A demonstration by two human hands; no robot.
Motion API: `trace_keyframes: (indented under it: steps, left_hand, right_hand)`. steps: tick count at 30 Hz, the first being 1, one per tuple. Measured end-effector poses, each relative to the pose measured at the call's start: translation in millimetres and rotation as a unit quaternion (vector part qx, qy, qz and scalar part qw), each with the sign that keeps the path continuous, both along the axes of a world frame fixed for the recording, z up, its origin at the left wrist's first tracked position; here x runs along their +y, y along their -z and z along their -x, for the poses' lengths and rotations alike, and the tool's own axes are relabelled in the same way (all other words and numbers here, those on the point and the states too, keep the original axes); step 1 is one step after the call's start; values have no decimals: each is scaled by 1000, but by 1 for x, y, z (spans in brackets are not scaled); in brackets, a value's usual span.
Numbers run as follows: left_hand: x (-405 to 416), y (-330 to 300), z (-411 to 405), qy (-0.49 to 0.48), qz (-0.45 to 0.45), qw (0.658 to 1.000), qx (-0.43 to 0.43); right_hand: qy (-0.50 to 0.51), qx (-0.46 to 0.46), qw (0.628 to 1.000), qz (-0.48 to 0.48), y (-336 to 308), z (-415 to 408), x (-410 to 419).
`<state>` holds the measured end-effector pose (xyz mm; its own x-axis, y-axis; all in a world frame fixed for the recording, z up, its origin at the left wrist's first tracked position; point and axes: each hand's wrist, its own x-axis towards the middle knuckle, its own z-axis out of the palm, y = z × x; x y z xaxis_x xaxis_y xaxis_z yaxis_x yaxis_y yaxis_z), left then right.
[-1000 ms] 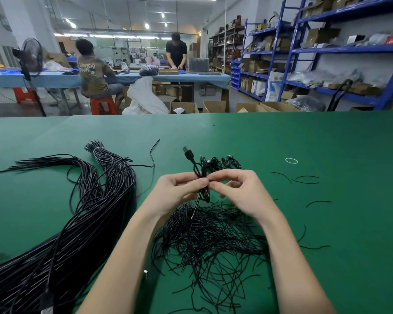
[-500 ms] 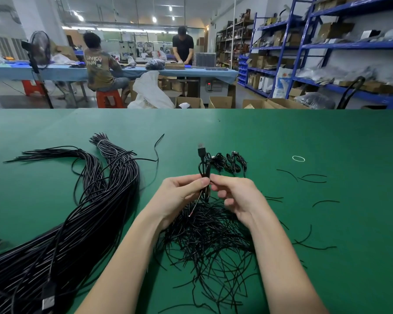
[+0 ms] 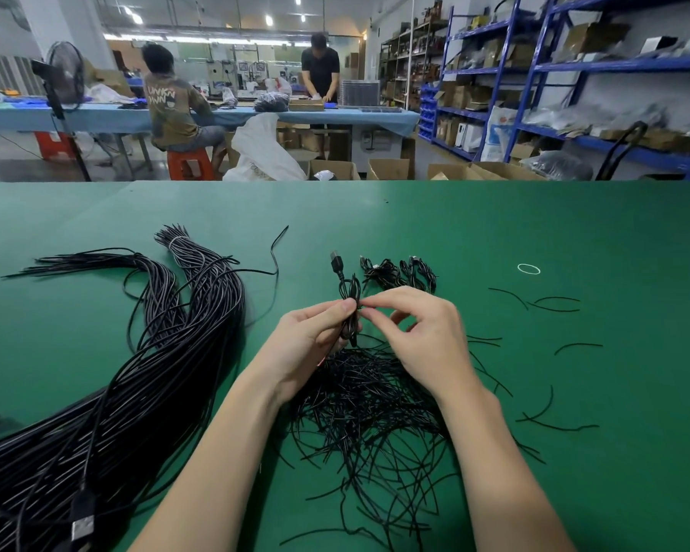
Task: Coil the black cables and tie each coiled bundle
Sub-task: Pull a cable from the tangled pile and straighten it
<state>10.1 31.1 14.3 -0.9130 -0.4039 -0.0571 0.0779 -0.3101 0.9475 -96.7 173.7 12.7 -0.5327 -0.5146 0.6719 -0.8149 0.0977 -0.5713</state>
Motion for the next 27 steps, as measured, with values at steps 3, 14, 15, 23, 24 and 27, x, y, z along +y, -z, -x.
trace_keyframes:
  steps: [3,14,15,23,24,27]
  left_hand:
    - [0,-1,1,-6,10,1000,3]
    - [2,-12,0,6,21,1000,-9]
    - [1,-12,0,1,8,1000,-10]
    - [0,-10,-4,4,-24,999,-33]
    - [0,-10,-4,12,-23,999,-28]
    - [2,-11,-3,28,-23,999,2]
  right_hand:
    - [29,-21,998,-42,-5,-1,-1]
    - [-110,-319,938,-75,-30,0,10]
    - [-76,-228,967,-83,-31,0,9]
    - [-47,-49,997,-22,-24,-3,5]
    - [-51,-59,997,-3,-25,-3,5]
    - [-53,-195,979,17,-28,-4,2]
